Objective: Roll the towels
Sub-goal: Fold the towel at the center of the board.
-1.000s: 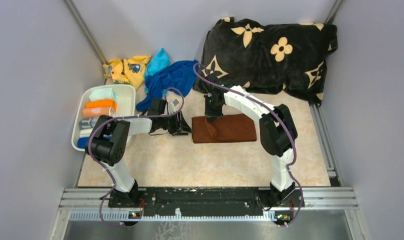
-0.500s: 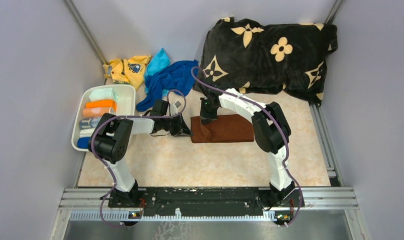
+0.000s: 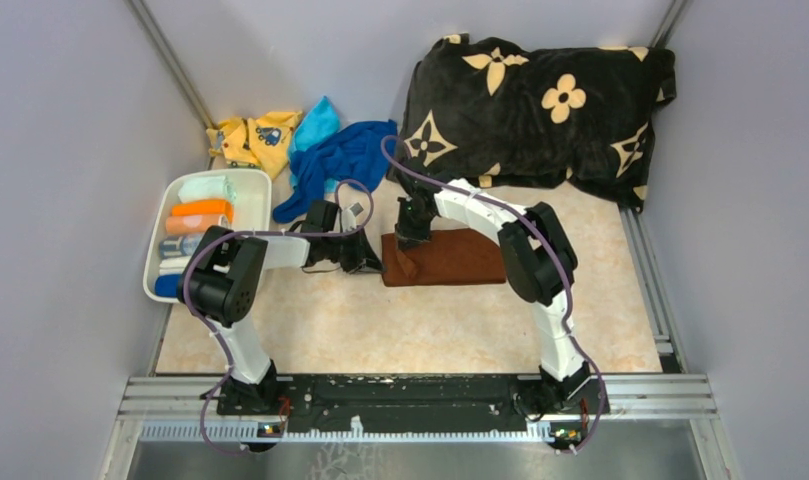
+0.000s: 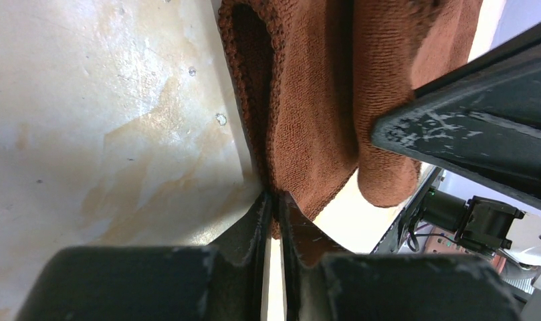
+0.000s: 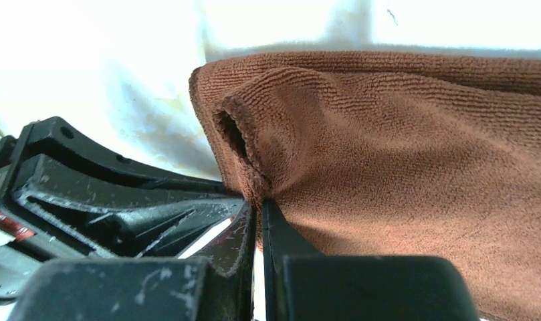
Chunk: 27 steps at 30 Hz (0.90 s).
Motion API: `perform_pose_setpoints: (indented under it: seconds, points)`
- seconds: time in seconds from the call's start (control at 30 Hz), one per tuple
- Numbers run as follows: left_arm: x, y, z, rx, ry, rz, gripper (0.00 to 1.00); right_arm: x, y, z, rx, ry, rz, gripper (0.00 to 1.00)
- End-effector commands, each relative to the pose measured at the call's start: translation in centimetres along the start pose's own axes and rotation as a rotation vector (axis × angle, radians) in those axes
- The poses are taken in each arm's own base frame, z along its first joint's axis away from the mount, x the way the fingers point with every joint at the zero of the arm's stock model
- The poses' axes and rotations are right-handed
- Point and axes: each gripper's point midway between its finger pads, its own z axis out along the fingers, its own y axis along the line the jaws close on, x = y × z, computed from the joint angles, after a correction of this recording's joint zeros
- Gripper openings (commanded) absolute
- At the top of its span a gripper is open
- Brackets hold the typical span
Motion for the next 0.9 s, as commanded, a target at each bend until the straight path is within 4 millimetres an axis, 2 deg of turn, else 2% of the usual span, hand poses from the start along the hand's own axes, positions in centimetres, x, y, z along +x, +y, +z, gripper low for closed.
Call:
perform_pose_setpoints:
  seconds: [0.0, 0.17, 0.3, 0.47, 0.57, 0.7, 0.83, 0.87]
  points:
    - [0.4, 0.4, 0.3, -0.009, 0.014, 0.018, 0.15, 0.0, 1.8, 1.2, -0.051, -0.001, -0.005, 0.0]
    - [0.4, 0.3, 0.2, -0.013, 0.01, 0.02, 0.17, 0.5, 2.2, 2.0, -0.082, 0.021, -0.01, 0.05]
    - [0.4, 0.4, 0.1, -0.018, 0.001, 0.021, 0.21, 0.3, 3.7, 1.3, -0.15, 0.027, -0.047, 0.19]
    - [0.3, 0.4, -0.6, -0.043, -0.027, 0.034, 0.25, -0.8, 5.2, -2.4, -0.228, -0.044, -0.097, 0.32]
    - [0.2, 0.5, -1.1, -0.067, -0.032, 0.037, 0.33, -1.6, 5.1, -4.6, -0.277, -0.088, -0.102, 0.35]
    - [-0.4, 0.4, -2.7, -0.128, -0.075, 0.075, 0.43, -2.6, 1.7, -7.4, -0.268, -0.171, -0.111, 0.41]
    - [-1.4, -0.9, -4.8, -0.166, -0.135, 0.123, 0.51, -3.0, -3.6, -9.1, -0.236, -0.249, -0.072, 0.48]
    - [-1.7, -1.5, -5.1, -0.165, -0.147, 0.134, 0.52, -3.0, -4.8, -10.1, -0.232, -0.279, -0.065, 0.5]
